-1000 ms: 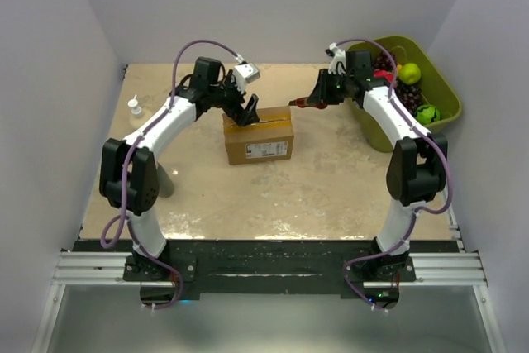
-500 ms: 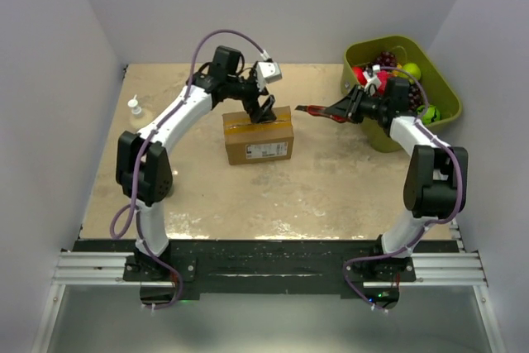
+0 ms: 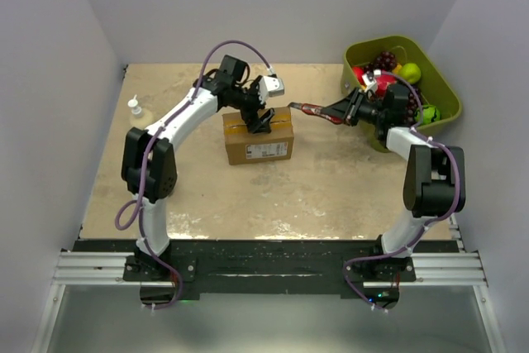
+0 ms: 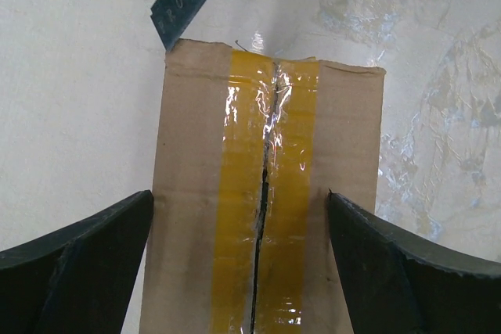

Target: Unpack the express box

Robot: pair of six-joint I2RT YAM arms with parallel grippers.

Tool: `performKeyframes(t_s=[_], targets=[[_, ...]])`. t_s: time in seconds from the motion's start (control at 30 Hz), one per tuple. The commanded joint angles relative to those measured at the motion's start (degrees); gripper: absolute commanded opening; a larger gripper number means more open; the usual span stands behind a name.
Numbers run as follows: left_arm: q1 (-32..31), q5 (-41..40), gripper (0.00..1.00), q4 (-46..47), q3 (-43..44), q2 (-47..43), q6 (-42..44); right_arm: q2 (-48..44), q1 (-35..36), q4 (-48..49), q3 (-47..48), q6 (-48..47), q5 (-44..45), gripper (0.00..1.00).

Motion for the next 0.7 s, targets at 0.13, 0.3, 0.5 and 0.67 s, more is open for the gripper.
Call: performKeyframes(t_s=[0.13,0.3,0.5,0.67], targets=[[0.0,-4.5,0.94,1.8,-3.8,-0.1,3.7,-0.7,-3.3,0.4,-3.1,1.7,-3.0,0.0],[-0.1,-5.1,0.94,2.1,-3.6,0.4,3.5,-0.8,-3.4,-0.2,-4.2,2.1,-4.8,0.0],[-0.2,-4.9,0.94,2.2,-3.6,0.8,3.6,0.3,-3.4,-0.1,-3.9,2.2,-6.3,0.0],[-0.2,-4.7,0.93,2.1,-3.7,1.0,3.8,1.0,-3.4,6.4,-4.3,6.7,-5.8,0.0]])
